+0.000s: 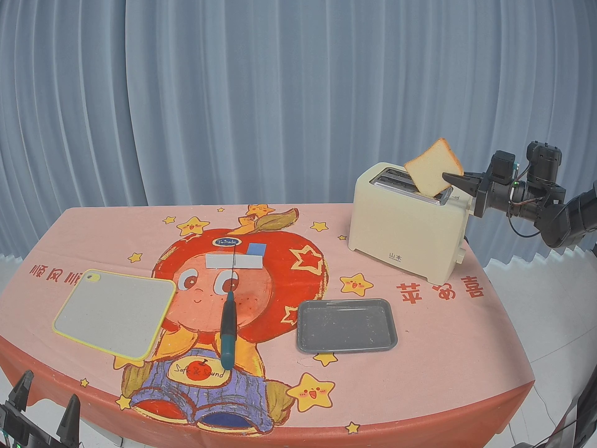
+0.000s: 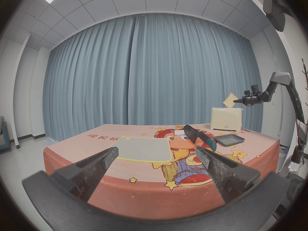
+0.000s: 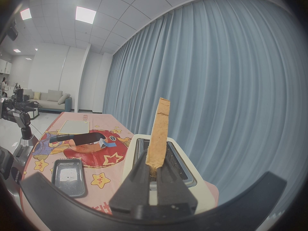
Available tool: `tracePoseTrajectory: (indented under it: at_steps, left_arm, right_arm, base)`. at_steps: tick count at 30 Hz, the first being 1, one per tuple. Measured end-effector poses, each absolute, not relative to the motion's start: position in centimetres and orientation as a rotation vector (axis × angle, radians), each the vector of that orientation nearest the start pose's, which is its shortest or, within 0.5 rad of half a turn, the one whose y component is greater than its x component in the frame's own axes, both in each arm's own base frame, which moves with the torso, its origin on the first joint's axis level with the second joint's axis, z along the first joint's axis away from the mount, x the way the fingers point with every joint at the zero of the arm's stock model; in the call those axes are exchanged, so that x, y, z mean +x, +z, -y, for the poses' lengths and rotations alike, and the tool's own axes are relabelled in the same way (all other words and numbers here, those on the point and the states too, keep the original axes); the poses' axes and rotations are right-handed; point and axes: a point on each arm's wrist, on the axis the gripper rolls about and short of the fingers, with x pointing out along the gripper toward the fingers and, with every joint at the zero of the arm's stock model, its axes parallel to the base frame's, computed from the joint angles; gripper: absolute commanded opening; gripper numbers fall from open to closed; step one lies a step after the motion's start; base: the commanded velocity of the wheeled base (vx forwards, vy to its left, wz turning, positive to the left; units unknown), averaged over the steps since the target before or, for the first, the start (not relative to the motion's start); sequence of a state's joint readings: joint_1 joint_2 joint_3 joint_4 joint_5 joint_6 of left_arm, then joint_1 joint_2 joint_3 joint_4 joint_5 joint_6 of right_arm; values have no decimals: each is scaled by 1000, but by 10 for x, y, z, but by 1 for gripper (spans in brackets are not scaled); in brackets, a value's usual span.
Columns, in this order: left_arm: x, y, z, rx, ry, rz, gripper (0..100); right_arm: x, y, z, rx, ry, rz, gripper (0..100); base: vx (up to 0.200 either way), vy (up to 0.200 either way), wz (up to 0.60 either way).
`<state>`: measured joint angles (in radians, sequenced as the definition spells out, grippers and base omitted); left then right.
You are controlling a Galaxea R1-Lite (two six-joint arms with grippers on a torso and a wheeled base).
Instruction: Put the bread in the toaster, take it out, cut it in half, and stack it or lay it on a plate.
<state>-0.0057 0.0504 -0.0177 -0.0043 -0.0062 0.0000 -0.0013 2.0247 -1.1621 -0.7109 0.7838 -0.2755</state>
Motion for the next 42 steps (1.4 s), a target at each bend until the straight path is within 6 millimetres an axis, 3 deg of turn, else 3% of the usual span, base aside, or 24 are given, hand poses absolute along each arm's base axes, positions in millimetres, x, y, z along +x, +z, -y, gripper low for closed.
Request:
tracePoseTrajectory:
  at_steps: [26, 27, 42]
  left_arm:
    - [-20, 82, 0, 0, -12, -29, 100]
    - [-20, 82, 0, 0, -11, -29, 100]
    - [-20, 82, 0, 0, -12, -29, 100]
  right_arm:
    - [399, 161, -18, -192, 803, -62, 0]
    - [399, 161, -18, -192, 801, -63, 100]
    - [401, 160, -19, -200, 790, -55, 100]
  base:
    - [0, 0, 0]
    - [0, 0, 0]
    - [0, 0, 0]
